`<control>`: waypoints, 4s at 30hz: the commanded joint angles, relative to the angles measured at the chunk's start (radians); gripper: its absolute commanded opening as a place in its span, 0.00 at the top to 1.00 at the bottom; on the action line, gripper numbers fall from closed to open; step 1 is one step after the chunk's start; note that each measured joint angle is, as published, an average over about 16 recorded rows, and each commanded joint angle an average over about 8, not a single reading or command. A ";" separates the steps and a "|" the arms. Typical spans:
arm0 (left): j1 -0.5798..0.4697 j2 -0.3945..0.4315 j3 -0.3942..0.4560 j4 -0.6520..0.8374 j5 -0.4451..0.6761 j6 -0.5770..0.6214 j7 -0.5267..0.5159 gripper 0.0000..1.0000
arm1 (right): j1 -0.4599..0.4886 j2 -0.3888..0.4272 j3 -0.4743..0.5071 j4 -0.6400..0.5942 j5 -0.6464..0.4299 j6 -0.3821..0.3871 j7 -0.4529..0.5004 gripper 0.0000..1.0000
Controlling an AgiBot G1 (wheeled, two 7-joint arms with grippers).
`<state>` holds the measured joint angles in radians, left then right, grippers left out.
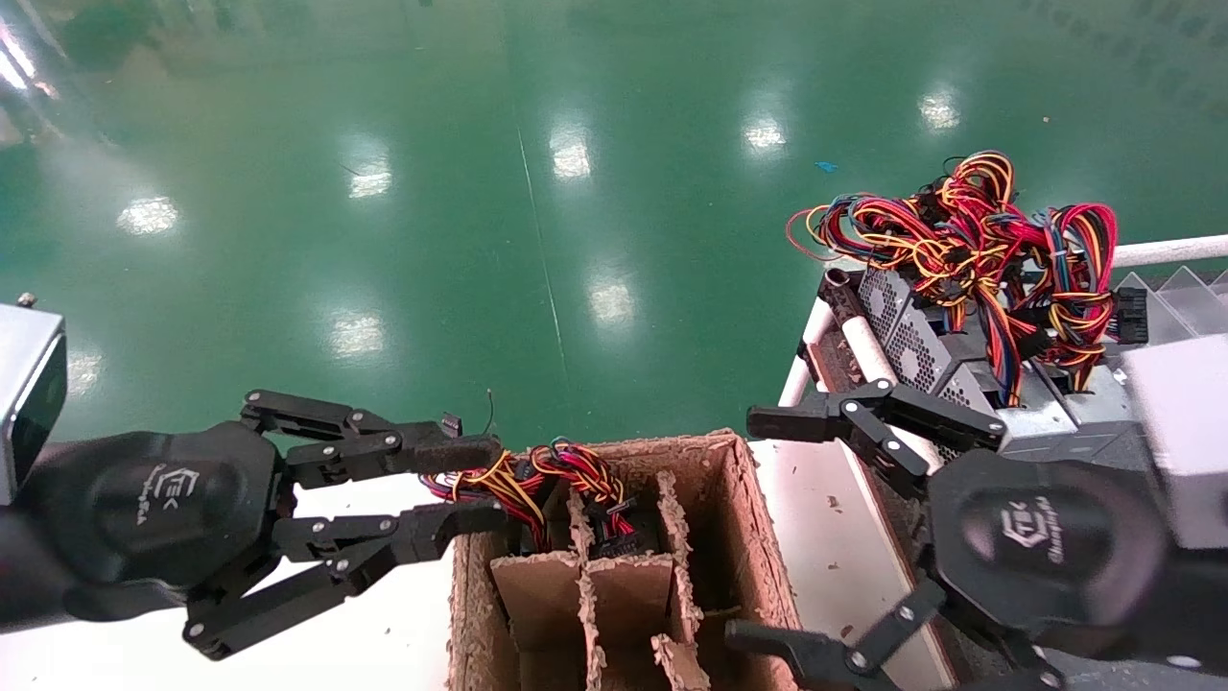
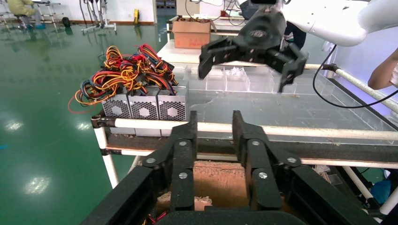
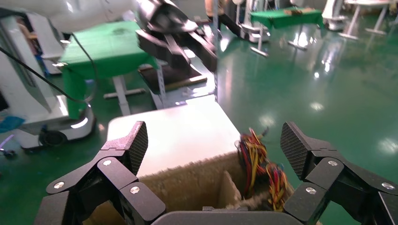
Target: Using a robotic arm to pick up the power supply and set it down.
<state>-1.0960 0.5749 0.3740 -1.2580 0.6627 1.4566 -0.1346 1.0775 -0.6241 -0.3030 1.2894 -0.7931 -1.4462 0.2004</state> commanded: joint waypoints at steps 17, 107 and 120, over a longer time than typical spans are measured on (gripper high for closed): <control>0.000 0.000 0.000 0.000 0.000 0.000 0.000 0.89 | 0.089 -0.231 -0.201 -0.030 -0.438 0.328 0.157 0.95; 0.000 0.000 0.001 0.000 0.000 0.000 0.000 0.00 | 0.334 0.214 0.203 -0.135 -0.373 0.637 0.076 1.00; 0.000 0.000 0.001 0.000 0.000 0.000 0.000 0.00 | 0.057 0.373 0.258 -0.328 -0.316 0.506 -0.045 1.00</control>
<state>-1.0963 0.5746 0.3748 -1.2579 0.6622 1.4564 -0.1342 1.1364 -0.2591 -0.0434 0.9697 -1.1067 -0.9335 0.1613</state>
